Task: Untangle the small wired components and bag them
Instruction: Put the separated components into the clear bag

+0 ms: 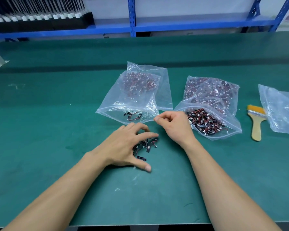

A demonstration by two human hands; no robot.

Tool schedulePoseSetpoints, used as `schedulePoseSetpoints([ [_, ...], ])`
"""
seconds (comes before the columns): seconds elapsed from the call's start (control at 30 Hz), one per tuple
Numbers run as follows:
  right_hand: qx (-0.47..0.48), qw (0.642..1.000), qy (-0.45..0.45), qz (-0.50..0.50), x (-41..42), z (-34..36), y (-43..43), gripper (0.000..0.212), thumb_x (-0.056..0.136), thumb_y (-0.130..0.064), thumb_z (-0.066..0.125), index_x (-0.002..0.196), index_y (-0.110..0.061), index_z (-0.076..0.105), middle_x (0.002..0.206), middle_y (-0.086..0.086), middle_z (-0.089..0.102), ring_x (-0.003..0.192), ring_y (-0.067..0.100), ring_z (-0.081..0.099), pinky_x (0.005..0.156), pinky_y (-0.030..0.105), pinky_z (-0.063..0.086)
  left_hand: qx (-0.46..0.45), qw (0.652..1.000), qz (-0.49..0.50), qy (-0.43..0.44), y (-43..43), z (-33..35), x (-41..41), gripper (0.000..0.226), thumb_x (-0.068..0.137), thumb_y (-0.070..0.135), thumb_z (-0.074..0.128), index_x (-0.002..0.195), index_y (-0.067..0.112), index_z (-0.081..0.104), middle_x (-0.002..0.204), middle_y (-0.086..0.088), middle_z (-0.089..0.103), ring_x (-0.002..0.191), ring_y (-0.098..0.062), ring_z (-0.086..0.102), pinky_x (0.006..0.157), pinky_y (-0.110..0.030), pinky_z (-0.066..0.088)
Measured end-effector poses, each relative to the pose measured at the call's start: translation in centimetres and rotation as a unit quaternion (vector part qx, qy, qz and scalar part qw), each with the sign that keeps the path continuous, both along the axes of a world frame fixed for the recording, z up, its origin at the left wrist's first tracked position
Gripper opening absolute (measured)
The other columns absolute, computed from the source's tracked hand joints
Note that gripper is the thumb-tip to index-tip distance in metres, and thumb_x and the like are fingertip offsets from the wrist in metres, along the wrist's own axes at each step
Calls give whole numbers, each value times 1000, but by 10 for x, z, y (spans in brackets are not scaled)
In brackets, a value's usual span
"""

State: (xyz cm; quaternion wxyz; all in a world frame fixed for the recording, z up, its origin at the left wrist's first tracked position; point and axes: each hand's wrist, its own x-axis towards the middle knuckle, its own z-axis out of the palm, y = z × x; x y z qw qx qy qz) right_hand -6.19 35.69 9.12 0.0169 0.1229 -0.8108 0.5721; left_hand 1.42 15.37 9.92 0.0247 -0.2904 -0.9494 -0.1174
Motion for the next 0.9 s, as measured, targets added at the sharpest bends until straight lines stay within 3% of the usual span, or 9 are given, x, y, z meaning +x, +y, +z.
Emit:
schedulePoseSetpoints([
  [0.13, 3, 1000, -15, 9, 2, -1, 0, 18, 88, -20, 75, 70, -21, 73, 46, -14, 39, 47, 4, 33, 50, 17, 33, 19, 998, 21, 50, 6, 0, -1, 43, 87, 75, 46, 110, 41, 59, 115, 17, 49, 89, -5, 53, 68, -29, 45],
  [0.3, 9, 1000, -17, 14, 1, 0, 2, 18, 88, -22, 74, 70, -21, 73, 47, -13, 38, 48, 7, 32, 50, 16, 33, 16, 992, 42, 116, 11, 0, 4, 29, 96, 52, 47, 97, 28, 63, 95, 12, 58, 78, -14, 60, 54, -34, 48],
  [0.53, 22, 1000, -4, 20, 2, 1, 1, 22, 88, -22, 74, 67, -26, 71, 48, -13, 37, 48, 5, 32, 50, 15, 32, 63, 980, 70, 178, 5, 1, 3, 18, 93, 36, 66, 91, 18, 68, 89, 5, 63, 63, -21, 60, 48, -37, 50],
  [0.63, 32, 999, -1, 22, 3, 2, 0, 21, 88, -22, 74, 68, -26, 72, 48, -13, 38, 49, 5, 33, 51, 15, 34, 102, 973, 92, 188, -5, -1, -1, 12, 88, 28, 77, 89, 18, 72, 90, 8, 68, 68, -18, 63, 52, -34, 51],
  [0.8, 50, 998, 11, 25, 3, 3, -1, 16, 87, -22, 73, 72, -24, 75, 47, -12, 41, 48, 5, 36, 53, 16, 35, 245, 947, 126, 163, -4, 4, -3, 10, 80, 17, 84, 81, 12, 75, 79, 6, 69, 66, -11, 60, 62, -32, 51],
  [0.9, 66, 997, 12, 31, 3, 5, -1, 21, 86, -26, 72, 66, -30, 71, 46, -12, 42, 48, 5, 36, 54, 22, 35, 332, 920, 123, 170, 20, 25, -7, 12, 79, 21, 84, 80, 13, 76, 74, 9, 68, 58, -2, 57, 57, -19, 47],
])
